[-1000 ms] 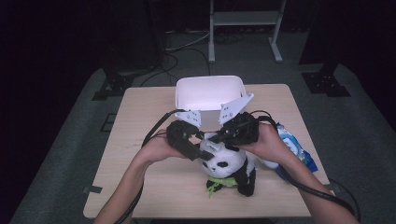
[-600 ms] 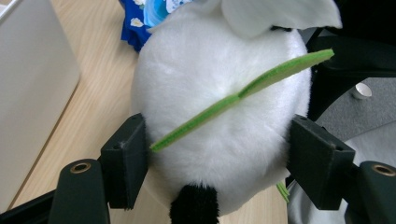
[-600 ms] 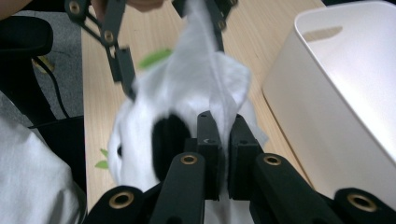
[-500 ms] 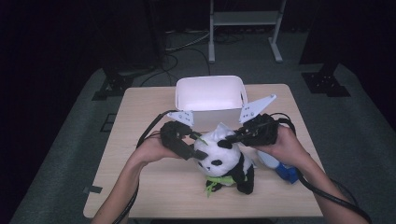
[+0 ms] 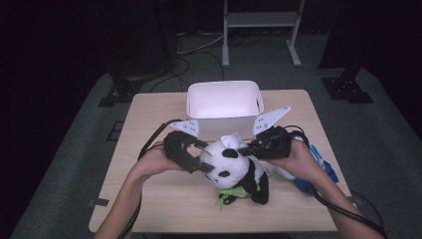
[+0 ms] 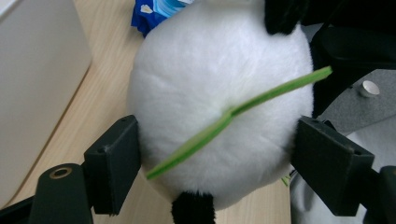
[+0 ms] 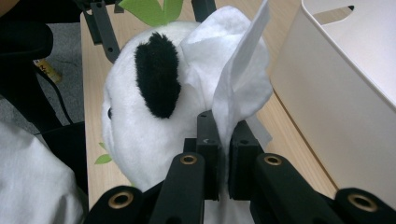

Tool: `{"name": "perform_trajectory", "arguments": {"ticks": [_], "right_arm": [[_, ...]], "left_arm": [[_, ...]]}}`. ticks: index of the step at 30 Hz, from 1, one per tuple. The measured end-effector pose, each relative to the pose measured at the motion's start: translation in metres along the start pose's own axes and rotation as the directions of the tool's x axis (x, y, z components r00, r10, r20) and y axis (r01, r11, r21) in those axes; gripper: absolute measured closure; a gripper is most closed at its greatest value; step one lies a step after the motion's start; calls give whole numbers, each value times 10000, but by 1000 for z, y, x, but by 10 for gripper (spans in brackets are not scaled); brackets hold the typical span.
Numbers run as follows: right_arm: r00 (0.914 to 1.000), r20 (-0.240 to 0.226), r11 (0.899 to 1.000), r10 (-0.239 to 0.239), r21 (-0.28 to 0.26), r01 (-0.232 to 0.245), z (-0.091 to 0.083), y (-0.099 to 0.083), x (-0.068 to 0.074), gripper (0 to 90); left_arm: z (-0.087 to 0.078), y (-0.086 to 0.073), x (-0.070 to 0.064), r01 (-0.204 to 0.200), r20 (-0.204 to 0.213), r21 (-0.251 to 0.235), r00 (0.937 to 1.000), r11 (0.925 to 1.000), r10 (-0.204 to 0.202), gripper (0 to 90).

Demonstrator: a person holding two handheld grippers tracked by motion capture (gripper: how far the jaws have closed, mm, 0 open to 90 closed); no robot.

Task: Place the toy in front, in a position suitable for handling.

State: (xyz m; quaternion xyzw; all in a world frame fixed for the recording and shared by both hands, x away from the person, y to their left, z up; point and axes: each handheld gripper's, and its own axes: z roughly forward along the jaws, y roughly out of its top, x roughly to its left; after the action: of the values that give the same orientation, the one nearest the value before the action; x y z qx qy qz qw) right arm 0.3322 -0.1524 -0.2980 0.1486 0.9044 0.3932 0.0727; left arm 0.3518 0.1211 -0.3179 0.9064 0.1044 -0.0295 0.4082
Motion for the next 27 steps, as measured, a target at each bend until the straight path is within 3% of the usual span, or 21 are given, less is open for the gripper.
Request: {"name": "perform_trajectory", "arguments": {"ticks": [8,10,13,15,25,27], "right_arm": [[9988,-322,9993,-372,-49,371,16,15,7,848],[9983,-414,9991,-418,-24,417,21,20,10,848],[9963,-528,9976,-680,80,686,29,26,16,847],[9957,-541,9970,-750,125,758,31,26,17,847],[9971,-745,9982,-143,567,185,43,2,7,844],[9969,-781,9959,19,899,51,47,-6,5,844]], "left_arm": [[-8,6,-6,-273,-232,-216,9994,9994,268,168],[-7,8,-7,-429,-251,-54,9988,9991,427,168],[-5,5,-9,-596,-295,196,9978,9980,602,176],[-6,0,-8,-535,-179,37,9984,9986,536,209],[-14,-31,0,-40,-188,-771,9998,9970,26,230],[-15,-37,2,31,-147,-949,9999,9955,-45,230]]}}
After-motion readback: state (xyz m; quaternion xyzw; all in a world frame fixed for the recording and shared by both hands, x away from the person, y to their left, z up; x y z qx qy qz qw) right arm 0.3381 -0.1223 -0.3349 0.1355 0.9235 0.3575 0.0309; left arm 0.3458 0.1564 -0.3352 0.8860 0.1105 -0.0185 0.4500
